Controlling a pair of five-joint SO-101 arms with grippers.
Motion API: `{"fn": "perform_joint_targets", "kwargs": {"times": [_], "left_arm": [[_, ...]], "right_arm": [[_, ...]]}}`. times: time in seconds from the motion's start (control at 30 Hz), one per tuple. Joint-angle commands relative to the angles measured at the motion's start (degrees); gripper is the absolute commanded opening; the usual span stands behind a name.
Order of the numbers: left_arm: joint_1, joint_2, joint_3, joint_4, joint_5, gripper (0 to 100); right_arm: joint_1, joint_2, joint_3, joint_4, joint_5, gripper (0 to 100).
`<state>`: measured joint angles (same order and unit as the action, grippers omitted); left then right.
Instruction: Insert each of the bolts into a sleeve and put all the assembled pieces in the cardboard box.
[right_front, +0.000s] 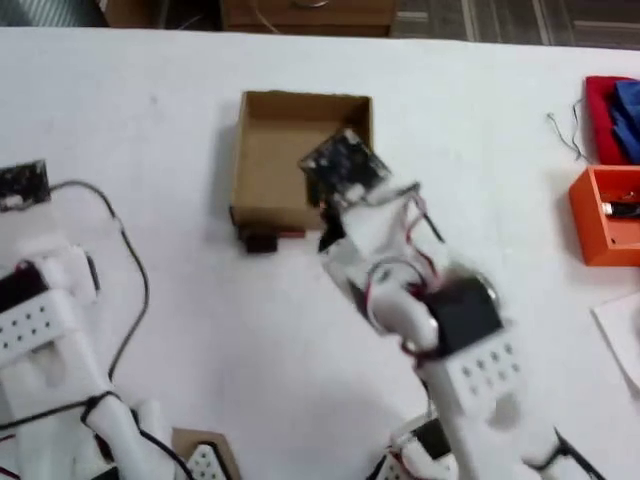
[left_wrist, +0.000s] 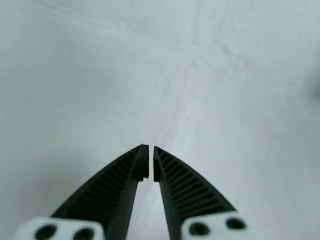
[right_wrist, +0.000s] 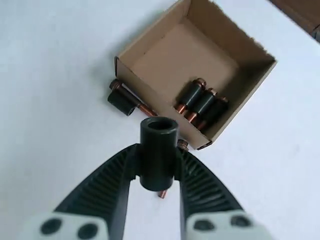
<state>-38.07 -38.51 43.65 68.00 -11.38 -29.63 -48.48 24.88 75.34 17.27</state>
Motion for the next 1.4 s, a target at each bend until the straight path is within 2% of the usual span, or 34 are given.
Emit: {"fn": "perform_joint_targets", "kwargs": {"times": [0.0,0.13,0.23,0.33,0.5,0.67,0.77,0.83,0.93,1.17,1.27,1.37], "left_arm": [[0.44,-0.18,-9.71,8.18,-3.78,7],[0.53,-0.18,-13.76,13.19,-5.71,7],[3.16,-0.18,-14.37,15.74,-5.98,7],[10.81,-0.09,-14.37,15.65,-5.71,7],[28.57,2.64,-14.90,12.75,-5.54,7],[39.91,14.07,-16.31,7.21,-1.23,7],[46.51,23.65,-22.11,5.71,-0.09,7],[50.02,30.59,-27.82,5.80,3.34,7],[53.63,41.23,-37.05,8.26,13.01,7],[60.66,60.48,-59.56,20.75,37.45,6],[62.86,65.14,-68.18,24.70,41.58,6],[64.88,69.10,-76.26,27.60,41.58,7]], "right_arm": [[1.10,-7.52,-0.35,0.04,0.09,2.2],[5.58,-13.05,-0.35,-0.22,0.09,2.2],[9.80,-15.96,-0.35,-0.13,0.00,2.2],[14.90,-18.15,-0.35,0.04,-1.41,2.2],[23.34,-19.65,-0.35,-0.40,-4.04,2.2],[28.97,-19.56,0.18,-2.95,-4.04,2.2],[31.34,-19.56,2.37,-3.56,-4.04,2.2],[33.36,-19.56,4.75,-3.56,-4.04,2.2],[36.44,-19.74,9.23,-4.62,-4.04,2.2],[37.05,-20.00,17.41,-12.18,-4.04,2.2],[37.05,-20.00,20.48,-15.43,-4.04,2.2],[37.05,-20.00,22.86,-17.19,-7.12,2.2]]}}
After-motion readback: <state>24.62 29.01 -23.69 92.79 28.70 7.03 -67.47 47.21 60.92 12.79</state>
